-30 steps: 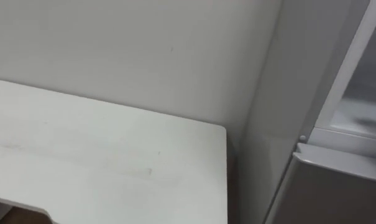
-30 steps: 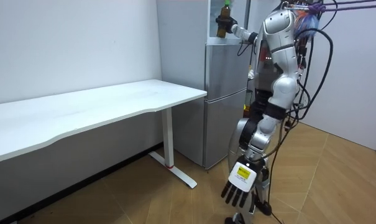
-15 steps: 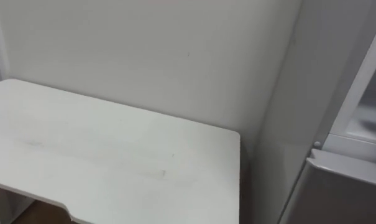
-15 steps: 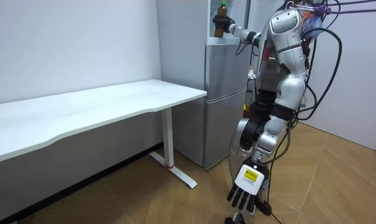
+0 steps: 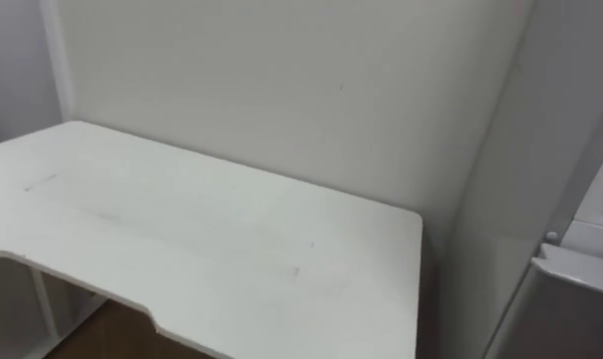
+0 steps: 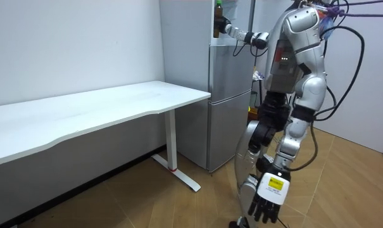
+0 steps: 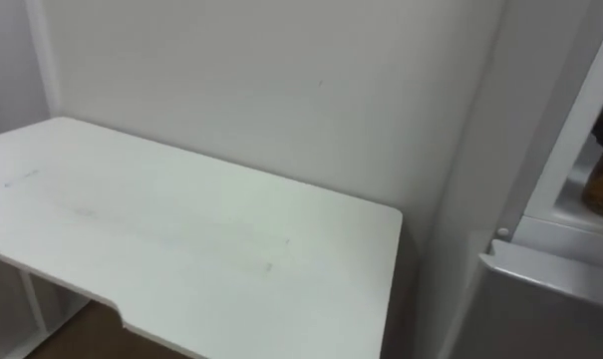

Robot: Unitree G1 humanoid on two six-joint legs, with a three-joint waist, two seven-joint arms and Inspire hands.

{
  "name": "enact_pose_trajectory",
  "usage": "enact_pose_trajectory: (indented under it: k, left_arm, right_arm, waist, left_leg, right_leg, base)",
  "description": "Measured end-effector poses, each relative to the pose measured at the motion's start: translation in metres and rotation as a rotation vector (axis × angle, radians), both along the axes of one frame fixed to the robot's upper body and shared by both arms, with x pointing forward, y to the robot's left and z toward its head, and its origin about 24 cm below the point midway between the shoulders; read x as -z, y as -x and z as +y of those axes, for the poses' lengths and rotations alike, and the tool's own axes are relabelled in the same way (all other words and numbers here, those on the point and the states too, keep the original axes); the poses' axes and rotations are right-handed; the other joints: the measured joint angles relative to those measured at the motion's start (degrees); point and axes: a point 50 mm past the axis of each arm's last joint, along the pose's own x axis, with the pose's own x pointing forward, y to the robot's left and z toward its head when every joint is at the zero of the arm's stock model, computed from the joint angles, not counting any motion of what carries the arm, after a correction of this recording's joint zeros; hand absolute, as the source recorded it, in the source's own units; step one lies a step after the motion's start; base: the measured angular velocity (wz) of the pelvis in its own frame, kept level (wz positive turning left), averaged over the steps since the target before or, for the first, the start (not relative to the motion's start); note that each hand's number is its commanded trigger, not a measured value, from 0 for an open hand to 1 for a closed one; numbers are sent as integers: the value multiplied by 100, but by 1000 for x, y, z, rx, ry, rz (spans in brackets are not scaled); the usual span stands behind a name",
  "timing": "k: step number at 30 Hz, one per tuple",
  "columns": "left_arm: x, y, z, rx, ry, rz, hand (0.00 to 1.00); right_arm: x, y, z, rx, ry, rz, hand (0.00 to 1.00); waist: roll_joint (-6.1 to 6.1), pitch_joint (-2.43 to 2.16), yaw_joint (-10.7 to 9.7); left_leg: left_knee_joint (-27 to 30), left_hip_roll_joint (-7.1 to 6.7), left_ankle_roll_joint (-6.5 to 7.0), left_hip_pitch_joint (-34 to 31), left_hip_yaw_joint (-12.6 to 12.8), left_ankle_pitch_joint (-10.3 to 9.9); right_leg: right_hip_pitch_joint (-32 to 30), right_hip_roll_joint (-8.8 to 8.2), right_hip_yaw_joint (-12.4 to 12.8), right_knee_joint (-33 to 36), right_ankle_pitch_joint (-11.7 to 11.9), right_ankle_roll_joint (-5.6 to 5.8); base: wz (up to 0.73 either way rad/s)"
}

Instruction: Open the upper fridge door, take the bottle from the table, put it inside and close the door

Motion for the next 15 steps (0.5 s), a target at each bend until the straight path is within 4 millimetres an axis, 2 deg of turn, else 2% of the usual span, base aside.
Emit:
enact_pose_trajectory:
  k: [1,2,3,4,6,8,15]
  left_arm:
    - [0,-1,0,2,-2,-4,0]
    - [0,-2,0,2,-2,-7,0]
    - [0,-4,0,3,-3,-13,0]
    - [-1,-7,1,3,-4,-25,0]
    - [0,-12,1,-15,2,-49,0]
    - [0,-19,0,2,8,-66,0]
    - [-8,-34,8,48,-14,-122,0]
  right_arm:
    - [-1,1,-1,5,1,-14,100]
    - [-2,1,-1,5,2,-20,64]
    - [-3,1,-1,8,3,-33,55]
    - [-5,2,-1,14,2,-46,0]
    - [-6,2,-1,25,-4,-63,0]
    - [-10,1,0,27,-13,-85,0]
    - [-15,1,-4,59,-53,-139,0]
  waist:
    - [20,-2,23]
    - [27,3,36]
    - [32,2,42]
    - [36,15,43]
    - [49,25,52]
    - [89,52,65]
    - [138,76,72]
  left_leg:
    - [8,2,-9,-56,-27,15]
    - [11,1,-12,-81,-44,24]
    - [11,2,-21,-135,-61,43]
    - [12,4,-29,-190,-91,62]
    - [21,5,-38,-242,-119,81]
    - [88,31,-41,-338,-120,83]
    - [197,56,-53,-524,-160,89]
  right_leg:
    - [-8,4,-29,0,8,-14]
    - [-24,4,-43,1,12,-20]
    - [-74,7,-62,6,21,-35]
    - [-106,14,-89,-1,32,-52]
    - [-143,18,-123,0,38,-62]
    - [-198,35,-147,1,53,-85]
    - [-287,74,-212,-60,60,-114]
  base:
    - [13]
    - [8]
    - [9]
    - [9]
    - [8]
    - [2]
    - [2]
